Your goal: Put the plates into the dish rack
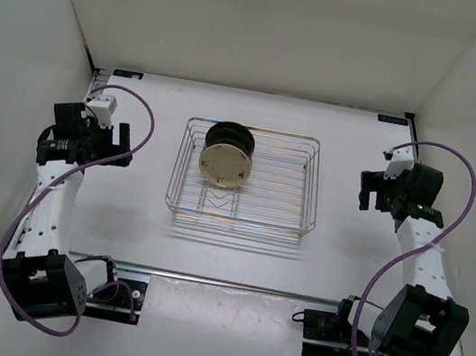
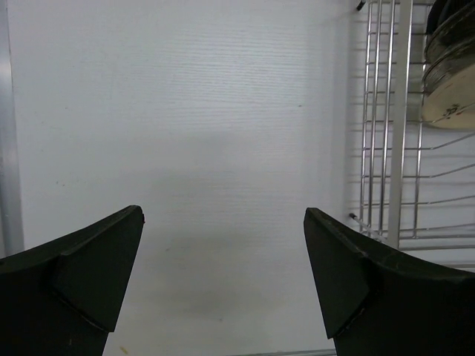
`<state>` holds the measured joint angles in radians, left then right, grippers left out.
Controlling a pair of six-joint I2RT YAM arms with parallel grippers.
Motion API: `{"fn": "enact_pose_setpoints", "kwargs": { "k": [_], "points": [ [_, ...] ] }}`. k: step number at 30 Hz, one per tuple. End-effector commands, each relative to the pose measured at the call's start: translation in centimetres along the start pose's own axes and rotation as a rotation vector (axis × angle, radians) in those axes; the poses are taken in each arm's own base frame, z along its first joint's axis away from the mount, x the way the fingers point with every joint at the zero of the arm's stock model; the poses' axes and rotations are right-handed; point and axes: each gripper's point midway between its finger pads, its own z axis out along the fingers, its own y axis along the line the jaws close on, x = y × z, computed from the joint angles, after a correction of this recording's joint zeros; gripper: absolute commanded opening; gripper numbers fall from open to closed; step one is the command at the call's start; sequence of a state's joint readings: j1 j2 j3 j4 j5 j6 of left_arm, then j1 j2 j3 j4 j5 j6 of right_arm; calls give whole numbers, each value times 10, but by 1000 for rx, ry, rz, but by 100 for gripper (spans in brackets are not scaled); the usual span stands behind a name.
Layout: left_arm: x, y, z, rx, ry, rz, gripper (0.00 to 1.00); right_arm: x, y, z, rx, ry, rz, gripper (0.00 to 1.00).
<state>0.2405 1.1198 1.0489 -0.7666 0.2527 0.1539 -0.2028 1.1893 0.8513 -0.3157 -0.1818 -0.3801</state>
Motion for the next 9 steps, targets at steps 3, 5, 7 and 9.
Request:
{"fn": "enact_pose_setpoints", "kwargs": {
  "k": [3, 5, 7, 9],
  "points": [
    [-10, -6, 0, 35, -73, -84, 100, -12, -6, -5, 20, -20, 15, 100],
    [-9, -8, 2, 55, -77, -63, 100, -12, -6, -5, 20, -20, 15, 100],
    [-7, -11, -2, 97, -96, -20, 100, -12, -6, -5, 20, -20, 15, 100],
    [-9, -13, -5, 115, -119, -13, 100, -12, -6, -5, 20, -20, 15, 100]
  ]
}}
